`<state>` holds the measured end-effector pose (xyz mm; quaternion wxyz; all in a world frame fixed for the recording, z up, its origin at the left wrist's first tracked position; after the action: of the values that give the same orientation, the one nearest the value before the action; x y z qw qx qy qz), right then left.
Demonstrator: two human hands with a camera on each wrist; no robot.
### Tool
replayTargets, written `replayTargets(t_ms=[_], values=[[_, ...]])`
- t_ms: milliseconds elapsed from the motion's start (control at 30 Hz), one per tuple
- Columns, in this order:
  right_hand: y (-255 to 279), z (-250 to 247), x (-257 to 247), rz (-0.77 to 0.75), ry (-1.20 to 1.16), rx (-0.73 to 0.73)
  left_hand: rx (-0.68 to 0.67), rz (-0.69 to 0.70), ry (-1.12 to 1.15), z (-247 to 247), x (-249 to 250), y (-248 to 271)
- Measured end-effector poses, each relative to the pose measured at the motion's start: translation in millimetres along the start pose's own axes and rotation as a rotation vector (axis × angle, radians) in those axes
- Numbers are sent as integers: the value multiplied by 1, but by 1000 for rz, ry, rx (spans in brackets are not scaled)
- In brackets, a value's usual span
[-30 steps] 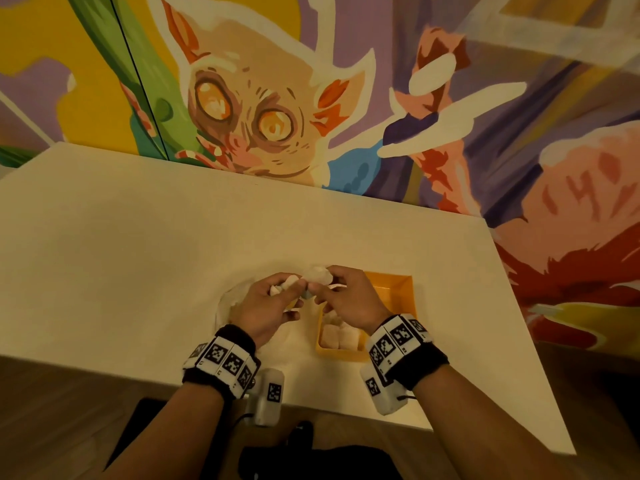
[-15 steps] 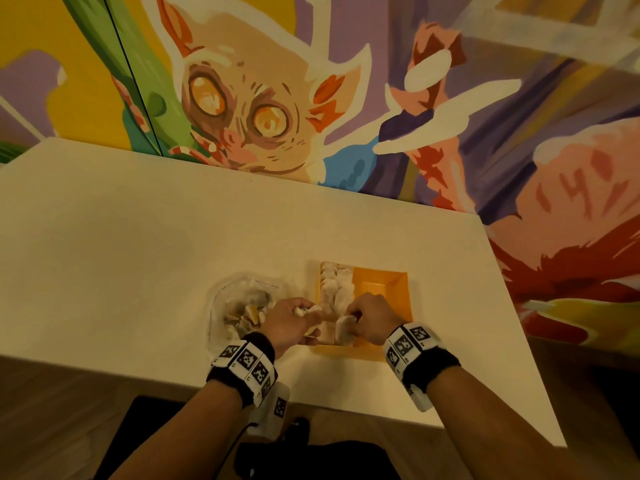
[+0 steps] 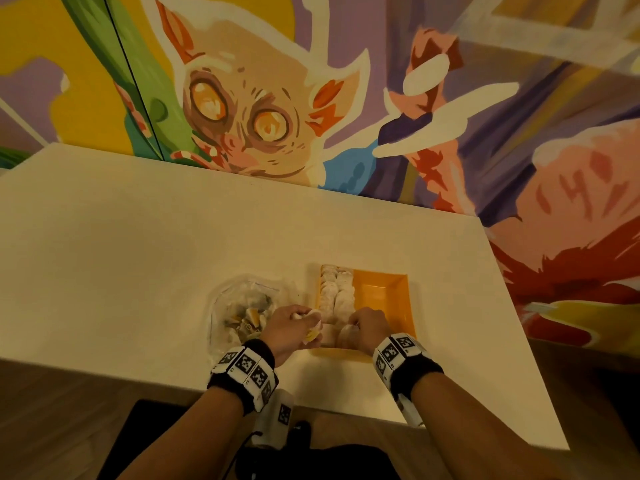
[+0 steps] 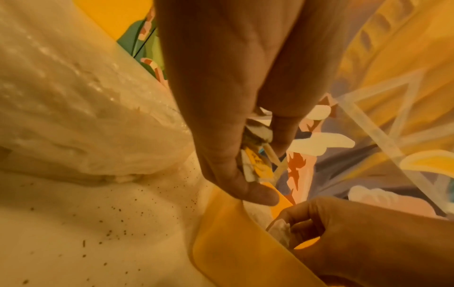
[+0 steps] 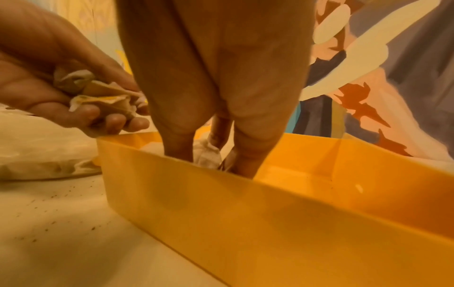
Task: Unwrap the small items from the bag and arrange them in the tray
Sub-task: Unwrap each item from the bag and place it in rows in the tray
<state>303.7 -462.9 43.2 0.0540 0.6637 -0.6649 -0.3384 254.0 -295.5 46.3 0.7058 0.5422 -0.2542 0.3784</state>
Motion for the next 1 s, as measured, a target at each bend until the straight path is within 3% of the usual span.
replayTargets(t_ms=[300, 467, 567, 733, 1000], values=[[13, -19, 1, -56, -143, 83, -81, -33, 286, 3, 6, 10], [44, -45, -44, -288, -392, 198, -94, -33, 408, 6, 11, 18], [62, -40, -72, -409, -495, 169, -123, -6, 430, 8, 14, 22], [71, -28, -88, -426, -461, 179, -123, 24, 399, 8, 15, 28], [72, -28, -79, -378, -655, 142, -83, 55, 426, -2, 11, 26]])
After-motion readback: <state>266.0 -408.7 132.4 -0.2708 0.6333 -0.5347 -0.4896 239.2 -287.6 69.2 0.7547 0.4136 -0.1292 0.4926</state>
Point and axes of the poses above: each hand's wrist, its own y-axis away from the middle knuckle, its own z-axis out of the palm, x = y × z, the point moved 10 cm from there along -y, towards the middle knuckle, and after that the axes turned 6 degrees about -x, right-handed, at the moved point
